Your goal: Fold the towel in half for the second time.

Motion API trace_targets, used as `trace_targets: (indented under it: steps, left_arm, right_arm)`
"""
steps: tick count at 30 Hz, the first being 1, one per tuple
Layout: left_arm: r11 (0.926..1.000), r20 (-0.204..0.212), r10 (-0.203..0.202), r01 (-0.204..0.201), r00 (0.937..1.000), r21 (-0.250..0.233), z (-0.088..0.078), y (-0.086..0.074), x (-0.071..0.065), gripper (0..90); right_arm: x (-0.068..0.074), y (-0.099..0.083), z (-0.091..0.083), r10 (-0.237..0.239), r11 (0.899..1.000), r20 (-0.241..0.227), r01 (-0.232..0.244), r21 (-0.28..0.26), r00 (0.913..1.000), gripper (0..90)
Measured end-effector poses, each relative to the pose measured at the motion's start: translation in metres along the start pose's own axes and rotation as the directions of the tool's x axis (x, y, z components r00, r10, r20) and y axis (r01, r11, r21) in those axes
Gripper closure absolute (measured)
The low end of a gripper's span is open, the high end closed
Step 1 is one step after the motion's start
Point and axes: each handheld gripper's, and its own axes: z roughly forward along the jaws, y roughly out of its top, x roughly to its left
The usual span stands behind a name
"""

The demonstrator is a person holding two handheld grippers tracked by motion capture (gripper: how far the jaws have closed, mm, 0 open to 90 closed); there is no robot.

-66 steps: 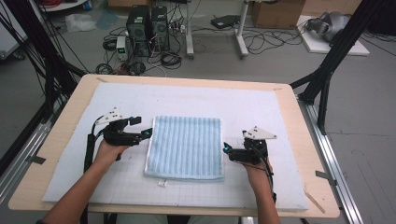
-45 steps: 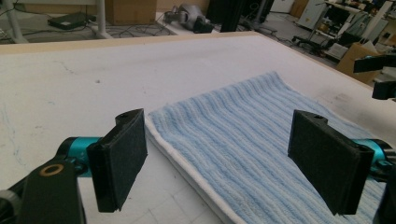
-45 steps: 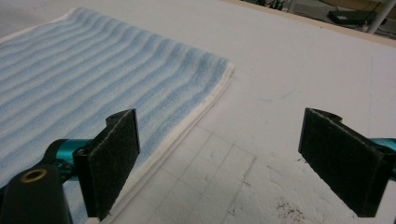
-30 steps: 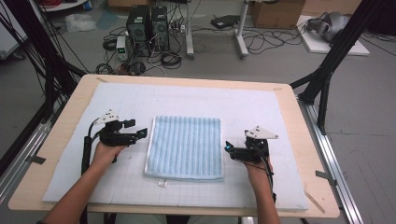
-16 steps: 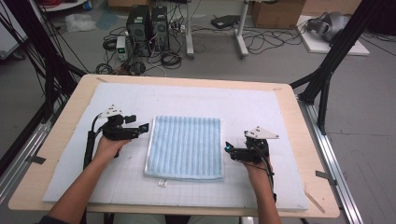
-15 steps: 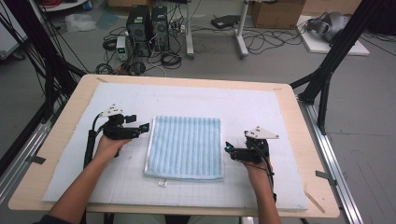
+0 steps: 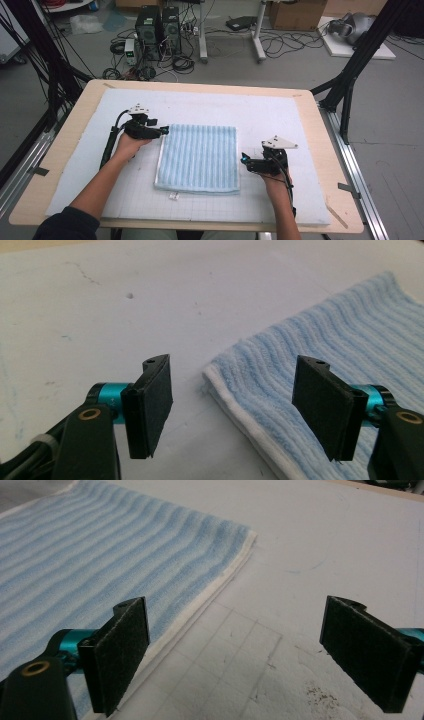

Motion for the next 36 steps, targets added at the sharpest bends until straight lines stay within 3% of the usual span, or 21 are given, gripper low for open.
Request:
trace_targets:
  steps: [3,9,14,17,21,24,26,29,34,36]
  left_arm:
    - [0.9987,-0.011,0.029,-0.028,0.9995,0.042,0.011,0.006,0.001,33.8]
    - [0.9892,-0.005,0.119,-0.118,0.9929,0.086,0.023,0.008,-0.003,48.3]
    - [0.9866,0.012,0.13,-0.13,0.9915,0.098,0.028,0.004,-0.004,53.5]
    - [0.9847,0.044,0.141,-0.145,0.989,0.098,0.027,0.004,-0.004,63.7]
    - [0.9867,0.067,0.127,-0.133,0.9896,0.094,0.027,0.003,-0.006,80.3]
    - [0.9898,0.076,0.098,-0.105,0.9923,0.096,0.026,0.003,-0.005,81.9]
    - [0.9921,0.08,0.08,-0.087,0.9936,0.09,0.026,0.003,-0.003,82.8]
    - [0.9935,0.081,0.07,-0.077,0.9943,0.084,0.026,0.002,-0.002,83.1]
    - [0.9944,0.082,0.063,-0.07,0.9946,0.079,0.024,0.002,-0.002,83.4]
    - [0.9955,0.086,0.054,-0.061,0.9948,0.073,0.024,0.001,-0.001,83.4]
  right_arm:
    - [0.0,-0.001,0.0,0.005,1.0,0.003,-0.005,0.003,1.0,11.8]
    - [-0.002,-0.002,-0.001,0.006,1.0,0.009,-0.006,0.004,0.9999,11.8]
    - [-0.002,-0.003,-0.002,0.008,1.0,0.011,-0.008,0.004,0.9999,11.8]
    - [-0.003,-0.003,-0.001,0.009,1.0,0.014,-0.009,0.009,0.9999,11.8]
    - [-0.003,-0.003,-0.001,0.027,1.0,0.011,-0.028,0.011,0.9996,11.8]
    - [-0.005,-0.002,0.001,0.038,0.999,0.015,-0.038,0.014,0.9992,11.7]
    - [-0.008,0.002,0.005,0.083,0.996,-0.007,-0.083,0.013,0.9965,11.7]
    - [-0.012,0.009,0.014,0.097,0.995,-0.004,-0.097,0.02,0.9953,11.7]
    - [-0.015,0.021,0.04,0.034,0.997,-0.047,-0.03,0.074,0.9983,12.4]
    - [-0.015,0.03,0.052,0.032,0.995,-0.054,-0.026,0.097,0.998,17.3]
